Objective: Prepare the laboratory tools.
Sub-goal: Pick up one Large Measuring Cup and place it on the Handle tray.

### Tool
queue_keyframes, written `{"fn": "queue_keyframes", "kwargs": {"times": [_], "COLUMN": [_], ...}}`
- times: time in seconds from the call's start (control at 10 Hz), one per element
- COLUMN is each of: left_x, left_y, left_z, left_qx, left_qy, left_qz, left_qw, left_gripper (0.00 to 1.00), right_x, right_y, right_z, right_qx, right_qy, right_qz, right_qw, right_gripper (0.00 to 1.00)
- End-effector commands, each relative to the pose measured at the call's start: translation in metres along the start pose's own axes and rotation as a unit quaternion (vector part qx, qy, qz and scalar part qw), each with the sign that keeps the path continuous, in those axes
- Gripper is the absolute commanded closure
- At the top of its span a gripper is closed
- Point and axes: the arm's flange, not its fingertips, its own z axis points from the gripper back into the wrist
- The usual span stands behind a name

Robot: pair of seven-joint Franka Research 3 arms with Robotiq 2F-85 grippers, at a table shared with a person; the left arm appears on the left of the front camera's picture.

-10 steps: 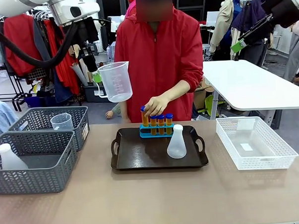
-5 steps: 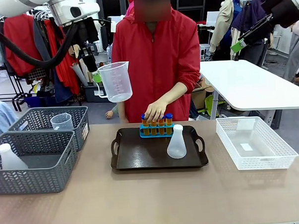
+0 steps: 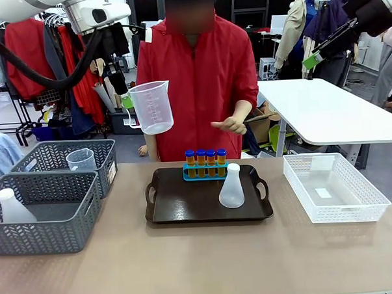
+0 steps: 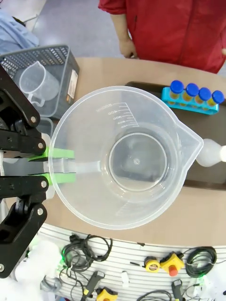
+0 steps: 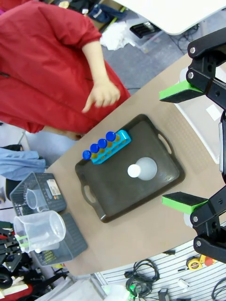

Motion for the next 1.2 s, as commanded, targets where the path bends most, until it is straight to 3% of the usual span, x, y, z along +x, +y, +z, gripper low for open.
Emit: {"fn": "queue_keyframes", "kwargs": {"times": [0.0, 0.2, 0.4, 1.1], "left_x": [0.000, 0.012, 0.033, 0.082], "left_y": [0.000, 0.008, 0.006, 0.017], "left_z": [0.000, -0.014, -0.031, -0.118], "left_qx": [0.000, -0.014, -0.019, -0.025], "left_qy": [0.000, 0.043, 0.055, 0.083], "left_qz": [0.000, -0.066, -0.110, -0.173], "left_qw": [1.000, 0.997, 0.992, 0.981], "left_gripper": [1.00, 1.00, 1.00, 1.00], "right_x": [0.000, 0.000, 0.000, 0.000], "right_y": [0.000, 0.000, 0.000, 0.000], "right_z": [0.001, 0.001, 0.001, 0.001], "right_qx": [0.001, 0.001, 0.001, 0.001], "right_qy": [-0.004, -0.004, -0.004, -0.004], "right_qz": [0.001, 0.001, 0.001, 0.001], "right_qw": [1.000, 1.000, 1.000, 1.000], "right_gripper": [0.00, 0.00, 0.00, 0.00]}}
